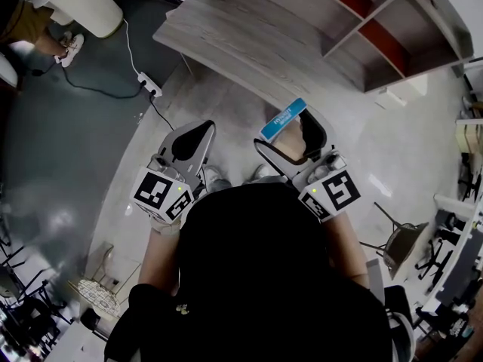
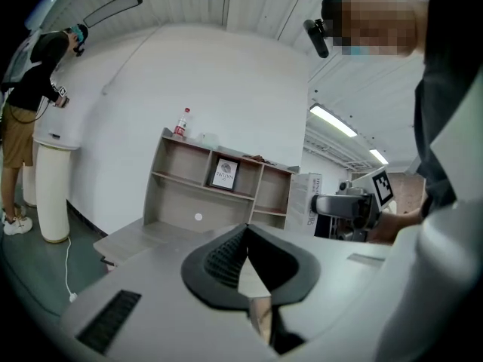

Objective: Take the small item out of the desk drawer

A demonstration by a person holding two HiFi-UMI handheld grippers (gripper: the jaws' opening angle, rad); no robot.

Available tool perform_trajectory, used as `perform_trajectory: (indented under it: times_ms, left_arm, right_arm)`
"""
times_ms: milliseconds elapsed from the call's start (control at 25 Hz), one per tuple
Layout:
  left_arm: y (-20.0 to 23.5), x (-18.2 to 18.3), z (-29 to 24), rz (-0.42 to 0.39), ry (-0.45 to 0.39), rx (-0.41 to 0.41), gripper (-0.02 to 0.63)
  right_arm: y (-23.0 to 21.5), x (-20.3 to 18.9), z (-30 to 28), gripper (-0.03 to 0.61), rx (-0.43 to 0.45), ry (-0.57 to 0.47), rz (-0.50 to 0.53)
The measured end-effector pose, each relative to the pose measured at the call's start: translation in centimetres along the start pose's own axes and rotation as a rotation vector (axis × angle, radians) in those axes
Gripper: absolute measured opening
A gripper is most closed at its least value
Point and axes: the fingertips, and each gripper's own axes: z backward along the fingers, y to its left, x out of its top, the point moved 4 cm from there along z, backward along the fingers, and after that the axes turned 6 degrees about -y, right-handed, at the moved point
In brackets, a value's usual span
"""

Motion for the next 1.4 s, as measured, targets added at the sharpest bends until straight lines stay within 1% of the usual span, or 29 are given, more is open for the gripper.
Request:
perform_trajectory:
  times_ms: [160,440,600,920,1080,1240,1400]
  left_arm:
    - [0.3,0.4,-0.3,-0.006,-0.007,-0.004,0.009]
    - [0.8,0.5,-0.8,0.000,0.002,-0.003,0.009]
    - [0.9,0.4,-0.8,-0.008,0.006,-0.014,0.009]
    - [0.9,0.1,-0.8,0.002,0.017,-0.011,0.009]
    - [0.9,0.0,-0.8,-0.013,0.022,-0.024,0.009]
    - [0.9,-0.1,-0.7,-0.001,0.023,-0.015,0.009]
    - [0.8,-0.2,-0.8,0.007,0.025,-0.012,0.009]
  right_arm:
    - [-0.2,0.6,-0.3,0.430,0.011,-0.041,-0.005]
    - [-0.7,0.9,-0.5,0.430,0.000,-0.055,-0.021]
    - [-0.7,0.8,-0.7,0.430,-0.001,-0.046,-0.004]
    - [-0.8,0.4,-0.7,0.430,-0.016,-0.038,-0.008]
    - [-1.0,0.2,-0.6,0.430,-0.023,-0.038,-0.011]
    - [-0.9,0.3,-0.7,0.430,-0.021,-0.047,-0.019]
    - [-1.3,0.0,-0.6,0.430,-0.034,-0.034,-0.021]
